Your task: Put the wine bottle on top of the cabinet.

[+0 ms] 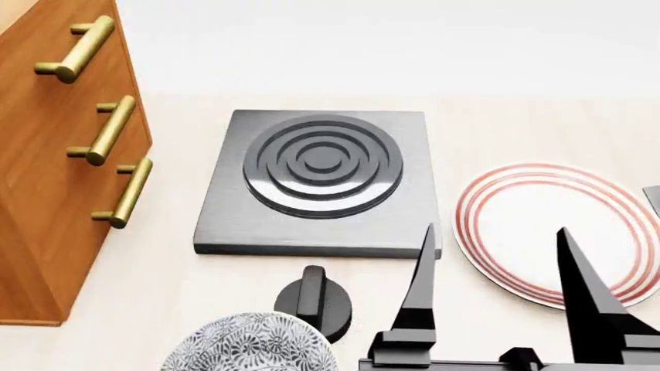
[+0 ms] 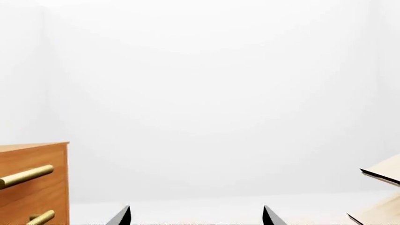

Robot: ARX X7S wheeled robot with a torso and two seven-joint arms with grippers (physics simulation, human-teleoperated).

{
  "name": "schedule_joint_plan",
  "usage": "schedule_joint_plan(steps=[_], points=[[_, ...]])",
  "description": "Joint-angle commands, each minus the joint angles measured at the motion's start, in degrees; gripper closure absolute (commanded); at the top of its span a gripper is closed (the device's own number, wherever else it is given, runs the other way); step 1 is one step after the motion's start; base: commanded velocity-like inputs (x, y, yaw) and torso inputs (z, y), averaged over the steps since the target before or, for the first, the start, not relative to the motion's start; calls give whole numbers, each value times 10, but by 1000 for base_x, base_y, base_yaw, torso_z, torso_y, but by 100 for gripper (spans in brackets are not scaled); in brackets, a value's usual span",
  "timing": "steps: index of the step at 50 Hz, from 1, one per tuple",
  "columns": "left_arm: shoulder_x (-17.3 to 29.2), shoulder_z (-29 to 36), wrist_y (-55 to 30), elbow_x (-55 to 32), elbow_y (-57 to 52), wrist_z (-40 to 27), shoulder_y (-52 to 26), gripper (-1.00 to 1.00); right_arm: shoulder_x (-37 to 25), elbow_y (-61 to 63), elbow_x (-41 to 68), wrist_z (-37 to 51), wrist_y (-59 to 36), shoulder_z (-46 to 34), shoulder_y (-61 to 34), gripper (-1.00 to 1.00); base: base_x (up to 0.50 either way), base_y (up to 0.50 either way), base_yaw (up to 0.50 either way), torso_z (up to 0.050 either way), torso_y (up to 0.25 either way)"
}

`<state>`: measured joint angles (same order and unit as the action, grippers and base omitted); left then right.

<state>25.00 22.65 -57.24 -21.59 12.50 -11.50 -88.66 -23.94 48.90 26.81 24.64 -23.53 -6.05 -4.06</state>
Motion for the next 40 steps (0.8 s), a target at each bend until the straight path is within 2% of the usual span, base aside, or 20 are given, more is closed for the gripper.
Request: schedule_joint_plan(steps=[1,24,40], points=[[6,-11,-22,2,42,-15,-23,100,0,-4,0,0,5,-6,1,-100,0,0,0,0,0],[14,-108,-52,-39,58,-57,50,100,-4,-1,4,4,5,-8,-1,-100,0,0,0,0,1],[9,-143,-12,-59,58,-47,83,100,-9,9,8,11,5,-6,4,-100,0,0,0,1,1]])
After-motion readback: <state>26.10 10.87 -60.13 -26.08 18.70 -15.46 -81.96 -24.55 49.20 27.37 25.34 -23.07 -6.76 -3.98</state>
